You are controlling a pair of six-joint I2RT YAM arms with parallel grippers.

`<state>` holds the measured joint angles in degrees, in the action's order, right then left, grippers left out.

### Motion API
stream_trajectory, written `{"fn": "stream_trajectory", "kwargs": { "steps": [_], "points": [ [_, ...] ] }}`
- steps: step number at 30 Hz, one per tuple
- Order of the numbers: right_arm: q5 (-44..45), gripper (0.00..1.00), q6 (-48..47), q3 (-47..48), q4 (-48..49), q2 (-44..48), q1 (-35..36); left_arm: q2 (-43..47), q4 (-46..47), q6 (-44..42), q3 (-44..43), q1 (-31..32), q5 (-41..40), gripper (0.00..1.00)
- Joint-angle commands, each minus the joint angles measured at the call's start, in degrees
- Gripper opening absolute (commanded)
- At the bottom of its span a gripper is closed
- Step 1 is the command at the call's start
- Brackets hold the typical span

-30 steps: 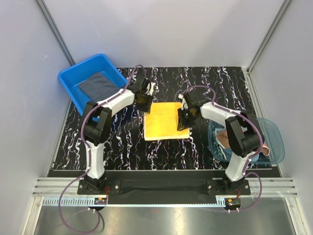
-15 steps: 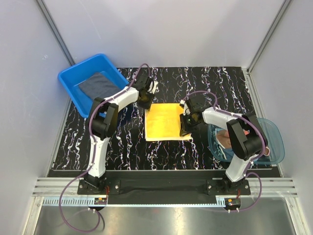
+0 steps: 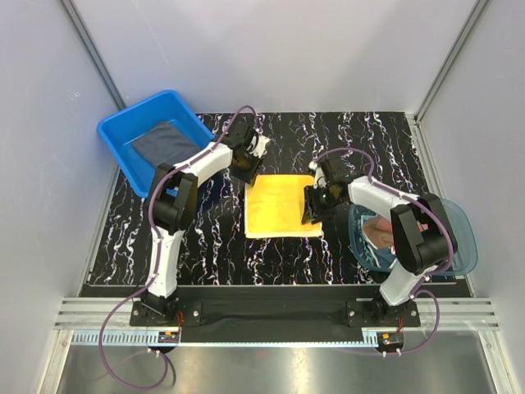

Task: Fold and stack the towels
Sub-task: Fold the towel

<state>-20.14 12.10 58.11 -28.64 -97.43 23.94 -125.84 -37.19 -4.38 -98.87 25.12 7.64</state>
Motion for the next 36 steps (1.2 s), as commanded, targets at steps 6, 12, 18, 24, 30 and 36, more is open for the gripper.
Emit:
{"fn": "stream_trajectory", "kwargs": {
  "steps": [6,12,18,24,30,36],
  "points": [
    [-8.6,0.58,-9.6,17.8,-5.3,-2.8,-9.9,1.1,-4.8,-6.2,-7.9,0.2,3.5,0.45],
    [-14.4,0.56,-18.2,28.6,-9.4,-13.6,-15.9,-4.1,-11.4,-10.1,-16.1,0.1,6.2,0.49],
    [-18.7,0.55,-23.9,38.1,-14.4,-24.0,-18.3,-5.6,-12.8,-13.2,-18.0,-0.6,6.2,0.49],
    [-22.3,0.56,-26.7,47.6,-17.8,-33.0,-18.6,-6.7,-14.6,-16.6,-18.8,-1.4,9.3,0.47],
    [-24.0,0.55,-30.4,54.8,-21.9,-39.1,-18.7,-7.2,-14.2,-18.7,-18.9,-2.4,10.6,0.44],
    [-23.7,0.47,-34.2,58.7,-27.1,-43.5,-18.6,-8.1,-13.8,-20.2,-19.8,-3.4,12.5,0.45]
  ]
}}
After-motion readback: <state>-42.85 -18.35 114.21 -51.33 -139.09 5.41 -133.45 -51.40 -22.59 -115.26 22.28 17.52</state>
